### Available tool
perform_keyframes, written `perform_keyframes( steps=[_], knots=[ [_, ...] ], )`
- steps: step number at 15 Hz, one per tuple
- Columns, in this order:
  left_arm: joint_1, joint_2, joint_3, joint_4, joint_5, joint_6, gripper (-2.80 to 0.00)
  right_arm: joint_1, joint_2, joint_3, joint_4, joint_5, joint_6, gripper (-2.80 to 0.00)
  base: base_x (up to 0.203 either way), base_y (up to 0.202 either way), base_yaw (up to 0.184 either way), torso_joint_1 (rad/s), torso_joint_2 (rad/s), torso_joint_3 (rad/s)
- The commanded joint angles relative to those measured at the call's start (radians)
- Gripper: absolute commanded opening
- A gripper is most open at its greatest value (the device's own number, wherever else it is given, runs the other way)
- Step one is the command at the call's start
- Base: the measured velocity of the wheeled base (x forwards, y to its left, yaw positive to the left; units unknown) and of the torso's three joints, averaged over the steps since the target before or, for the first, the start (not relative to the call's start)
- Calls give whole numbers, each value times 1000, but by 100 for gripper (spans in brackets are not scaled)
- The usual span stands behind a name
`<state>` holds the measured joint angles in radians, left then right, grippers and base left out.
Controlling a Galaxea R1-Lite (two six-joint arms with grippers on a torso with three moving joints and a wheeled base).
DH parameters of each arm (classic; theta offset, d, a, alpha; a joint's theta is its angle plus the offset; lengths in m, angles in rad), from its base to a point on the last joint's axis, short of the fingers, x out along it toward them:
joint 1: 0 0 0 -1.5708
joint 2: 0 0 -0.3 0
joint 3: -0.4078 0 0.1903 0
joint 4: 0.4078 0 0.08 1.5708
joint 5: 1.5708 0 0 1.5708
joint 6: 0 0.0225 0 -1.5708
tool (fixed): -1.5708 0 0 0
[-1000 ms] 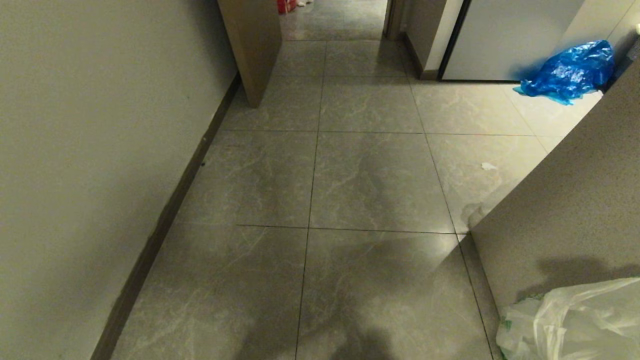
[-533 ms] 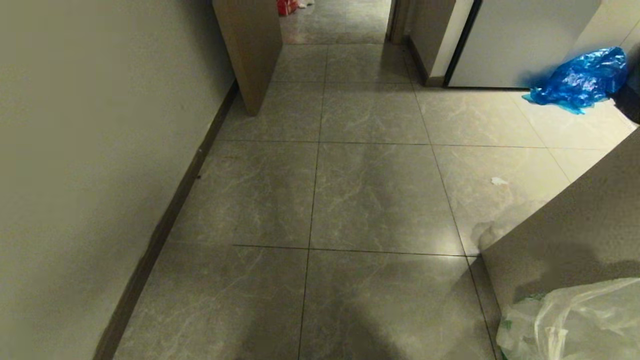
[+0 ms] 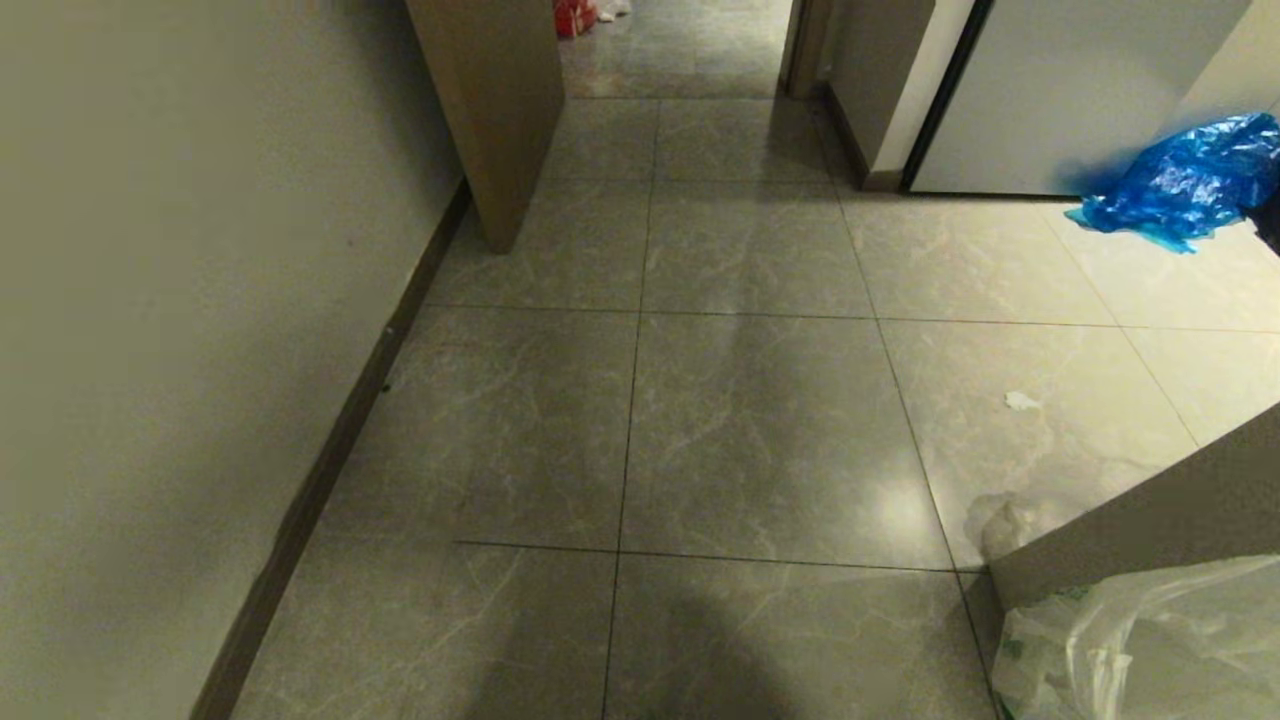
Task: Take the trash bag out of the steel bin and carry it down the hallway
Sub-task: Put the trash bag at the door
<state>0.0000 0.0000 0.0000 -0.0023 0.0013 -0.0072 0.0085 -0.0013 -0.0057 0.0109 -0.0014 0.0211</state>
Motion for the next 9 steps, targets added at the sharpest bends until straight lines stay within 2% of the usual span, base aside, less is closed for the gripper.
perform_keyframes(
  steps=[1, 9],
  knots=[
    [0, -2, 0, -1, 0, 0, -280, 0, 1, 0, 0, 0, 0, -280, 195, 0, -1, 3, 3, 2],
    [0, -1, 0, -1, 0, 0, -280, -1, 1, 0, 0, 0, 0, -280, 192, 0, 0, 3, 1, 3]
  ],
)
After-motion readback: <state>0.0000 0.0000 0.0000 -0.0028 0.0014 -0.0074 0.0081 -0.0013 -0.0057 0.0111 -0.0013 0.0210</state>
